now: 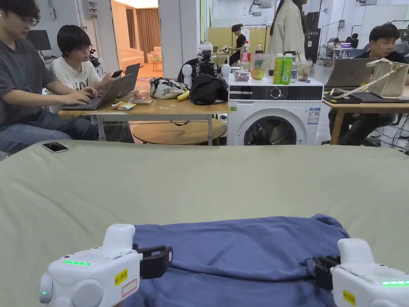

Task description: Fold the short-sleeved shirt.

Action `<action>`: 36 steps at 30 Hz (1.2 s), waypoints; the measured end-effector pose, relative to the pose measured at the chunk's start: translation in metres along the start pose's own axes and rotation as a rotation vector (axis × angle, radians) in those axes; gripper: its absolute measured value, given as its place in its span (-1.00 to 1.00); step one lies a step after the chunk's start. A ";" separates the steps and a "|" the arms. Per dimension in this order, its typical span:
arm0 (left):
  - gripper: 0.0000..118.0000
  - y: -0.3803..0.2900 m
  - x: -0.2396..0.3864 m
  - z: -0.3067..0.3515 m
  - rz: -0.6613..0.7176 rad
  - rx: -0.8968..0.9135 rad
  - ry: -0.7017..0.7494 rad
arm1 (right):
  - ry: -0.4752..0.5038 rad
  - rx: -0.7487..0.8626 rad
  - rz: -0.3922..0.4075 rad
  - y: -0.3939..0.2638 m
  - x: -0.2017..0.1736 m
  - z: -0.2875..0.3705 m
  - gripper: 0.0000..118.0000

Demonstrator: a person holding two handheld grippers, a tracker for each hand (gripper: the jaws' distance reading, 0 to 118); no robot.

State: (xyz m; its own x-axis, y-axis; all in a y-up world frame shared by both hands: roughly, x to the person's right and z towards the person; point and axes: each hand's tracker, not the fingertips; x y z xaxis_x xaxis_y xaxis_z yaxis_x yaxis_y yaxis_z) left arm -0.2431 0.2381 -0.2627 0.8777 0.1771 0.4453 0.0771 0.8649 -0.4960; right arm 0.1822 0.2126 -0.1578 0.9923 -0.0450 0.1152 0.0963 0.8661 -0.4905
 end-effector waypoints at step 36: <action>-1.00 -0.075 -0.049 -0.030 0.138 -0.308 0.118 | -0.150 -0.063 -0.297 -0.039 0.072 0.055 0.10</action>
State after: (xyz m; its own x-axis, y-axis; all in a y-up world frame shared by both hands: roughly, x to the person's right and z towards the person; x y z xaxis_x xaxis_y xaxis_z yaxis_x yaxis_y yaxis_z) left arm -0.2773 0.1508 -0.2695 0.9369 0.2119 0.2781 0.0767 0.6514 -0.7549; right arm 0.2453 0.2028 -0.0831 0.8984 -0.2128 0.3841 0.3883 0.7935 -0.4686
